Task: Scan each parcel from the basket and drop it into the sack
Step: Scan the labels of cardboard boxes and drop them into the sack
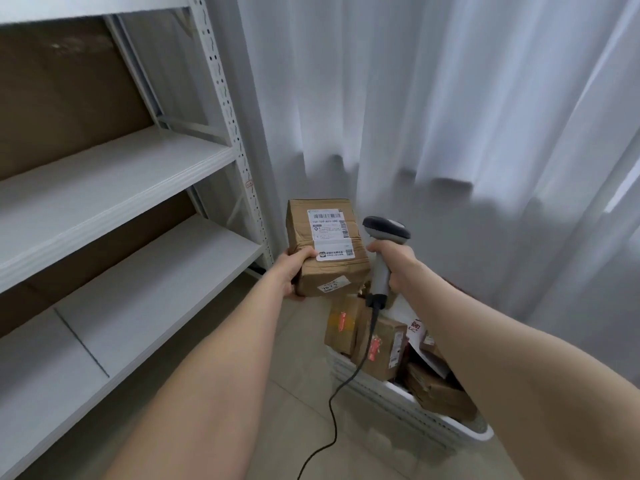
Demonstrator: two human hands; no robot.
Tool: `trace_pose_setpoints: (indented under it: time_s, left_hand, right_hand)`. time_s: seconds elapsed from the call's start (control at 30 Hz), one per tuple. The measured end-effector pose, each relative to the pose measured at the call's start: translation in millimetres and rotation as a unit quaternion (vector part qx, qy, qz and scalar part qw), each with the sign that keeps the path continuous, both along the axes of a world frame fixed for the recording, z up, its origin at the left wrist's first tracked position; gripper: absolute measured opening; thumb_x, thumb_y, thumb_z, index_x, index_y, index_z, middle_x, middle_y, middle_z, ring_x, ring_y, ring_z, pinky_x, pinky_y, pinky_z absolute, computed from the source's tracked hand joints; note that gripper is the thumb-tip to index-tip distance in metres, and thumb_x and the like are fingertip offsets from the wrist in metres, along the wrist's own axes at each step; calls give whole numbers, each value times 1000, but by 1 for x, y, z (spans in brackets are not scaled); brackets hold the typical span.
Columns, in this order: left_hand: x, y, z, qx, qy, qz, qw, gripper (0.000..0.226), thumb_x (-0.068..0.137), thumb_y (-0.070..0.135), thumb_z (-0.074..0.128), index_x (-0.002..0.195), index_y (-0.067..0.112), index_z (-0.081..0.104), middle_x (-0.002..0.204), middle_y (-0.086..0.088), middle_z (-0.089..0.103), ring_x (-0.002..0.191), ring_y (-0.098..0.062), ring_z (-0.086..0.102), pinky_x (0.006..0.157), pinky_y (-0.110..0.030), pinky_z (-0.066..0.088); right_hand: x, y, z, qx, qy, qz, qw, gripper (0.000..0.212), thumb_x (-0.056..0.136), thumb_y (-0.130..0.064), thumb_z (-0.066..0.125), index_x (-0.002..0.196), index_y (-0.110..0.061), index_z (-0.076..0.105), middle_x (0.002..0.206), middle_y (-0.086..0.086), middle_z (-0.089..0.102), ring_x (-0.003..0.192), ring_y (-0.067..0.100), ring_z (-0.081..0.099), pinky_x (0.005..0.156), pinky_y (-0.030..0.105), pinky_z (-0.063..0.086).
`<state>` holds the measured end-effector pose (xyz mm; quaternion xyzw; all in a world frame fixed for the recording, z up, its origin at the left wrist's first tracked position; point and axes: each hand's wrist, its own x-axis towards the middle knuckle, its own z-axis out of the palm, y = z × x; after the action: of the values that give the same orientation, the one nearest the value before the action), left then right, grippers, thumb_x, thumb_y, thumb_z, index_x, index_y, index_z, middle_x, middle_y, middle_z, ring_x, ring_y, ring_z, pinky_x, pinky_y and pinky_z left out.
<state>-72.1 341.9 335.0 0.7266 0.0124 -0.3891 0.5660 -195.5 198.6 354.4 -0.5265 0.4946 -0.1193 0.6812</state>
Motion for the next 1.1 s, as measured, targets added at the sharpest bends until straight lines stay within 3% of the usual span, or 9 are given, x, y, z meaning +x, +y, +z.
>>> trace_pose_setpoints:
  time_s: [0.17,0.3,0.53,0.7,0.87,1.0,1.1]
  left_hand:
    - [-18,68,13,26,-6,17,999,45,84,29,64,124,17,47,92,-11,58,79,-27,56,65,-42,47]
    - [-54,128,20,42,-13,47,998,32,85,25,60,115,16,52,89,-10,58,78,-25,55,62,-38,45]
    - [-108,245,19,50,-43,136,989,48,83,27,63,127,16,47,94,-10,59,79,-24,57,53,-31,45]
    - [-128,329,16,50,-40,198,978,53,83,26,66,131,18,46,99,-9,60,82,-24,58,55,-33,46]
    - [-134,406,4,67,-30,231,970,57,80,28,72,130,16,46,96,-7,60,81,-24,57,75,-45,49]
    - [-125,474,-16,72,-6,249,966,70,76,31,78,134,16,41,111,-10,59,93,-29,57,88,-56,44]
    - [-111,525,-30,76,14,258,963,69,77,29,77,134,15,41,112,-11,57,93,-29,56,82,-53,48]
  right_hand:
    - [5,62,-9,63,-29,64,996,37,81,-14,73,112,-10,54,107,15,69,97,32,68,92,48,54]
    - [-11,119,-14,55,-38,101,993,26,81,-9,71,92,-15,48,109,15,65,103,33,65,93,51,53]
    - [-37,225,-19,67,-22,174,982,29,78,-10,74,90,-14,48,111,15,64,103,33,63,93,51,52]
    - [-40,304,-22,58,-16,243,968,48,72,-14,76,115,-10,53,112,14,64,103,34,62,93,50,52]
    - [-42,382,-29,52,-4,272,961,36,80,-12,73,108,-9,51,111,14,64,105,31,63,95,50,52]
    - [-29,448,-47,55,18,295,954,36,79,-14,74,108,-11,53,110,13,66,105,31,64,95,48,52]
    - [-10,499,-65,57,34,298,952,33,77,-13,74,104,-11,55,111,14,66,104,33,63,95,50,52]
